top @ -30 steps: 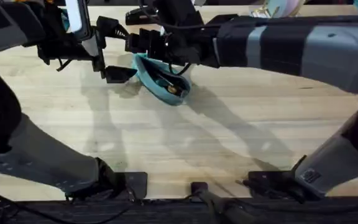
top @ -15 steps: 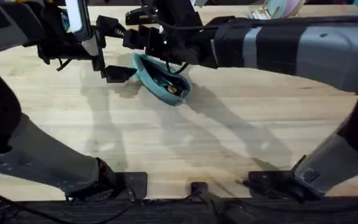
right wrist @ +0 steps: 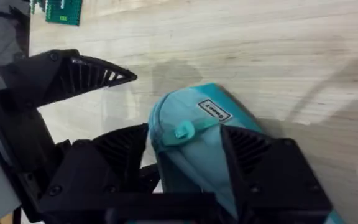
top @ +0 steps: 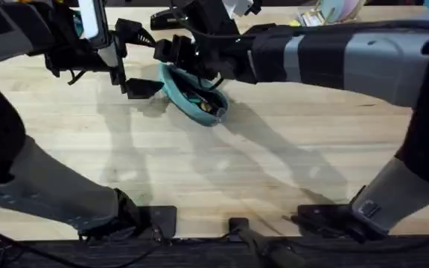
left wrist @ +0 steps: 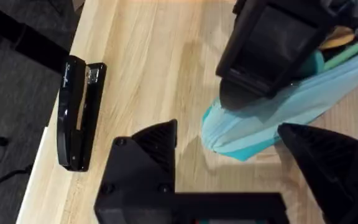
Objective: Unzip the bag, pick up the pens from the table one at a time and place them inside, then zip the bag closed.
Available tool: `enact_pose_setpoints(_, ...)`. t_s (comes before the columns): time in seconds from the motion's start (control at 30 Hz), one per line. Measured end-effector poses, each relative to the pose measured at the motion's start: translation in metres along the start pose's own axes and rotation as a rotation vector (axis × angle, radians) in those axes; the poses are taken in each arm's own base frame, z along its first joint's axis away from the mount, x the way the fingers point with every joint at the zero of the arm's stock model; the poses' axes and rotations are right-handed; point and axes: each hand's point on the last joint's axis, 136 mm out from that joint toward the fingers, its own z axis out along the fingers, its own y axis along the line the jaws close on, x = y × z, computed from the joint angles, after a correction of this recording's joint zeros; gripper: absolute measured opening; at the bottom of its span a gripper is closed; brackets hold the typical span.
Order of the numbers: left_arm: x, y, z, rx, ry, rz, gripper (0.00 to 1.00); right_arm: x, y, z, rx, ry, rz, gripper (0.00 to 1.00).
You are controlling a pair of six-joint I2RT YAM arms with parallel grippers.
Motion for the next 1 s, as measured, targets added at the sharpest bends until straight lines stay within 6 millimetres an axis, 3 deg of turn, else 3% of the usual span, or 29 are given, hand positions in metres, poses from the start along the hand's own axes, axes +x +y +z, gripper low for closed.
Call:
enact_pose_setpoints(0.2,0.000,0.000,0.000,0.000,0.000,0.000,0.993,0.000,0.000,0.000,0.000,0.000,0.004,0.496)
enact_pose_setpoints(0.23,0.000,0.000,0.000,0.000,0.000,0.000,0.993,0.000,0.000,0.000,0.000,0.000,0.004,0.394)
enact_pose_setpoints(0.37,0.000,0.000,0.000,0.000,0.000,0.000,0.993,0.000,0.000,0.000,-0.002,-0.001,0.007,0.233)
enact_pose_setpoints(0.47,0.000,0.000,0.000,0.000,0.000,0.000,0.993,0.000,0.001,0.000,-0.002,-0.001,0.008,0.049)
enact_pose_setpoints(1.0,0.000,0.000,0.000,0.000,0.000,0.000,0.992,-0.014,-0.003,-0.001,-0.058,0.026,0.039,0.032)
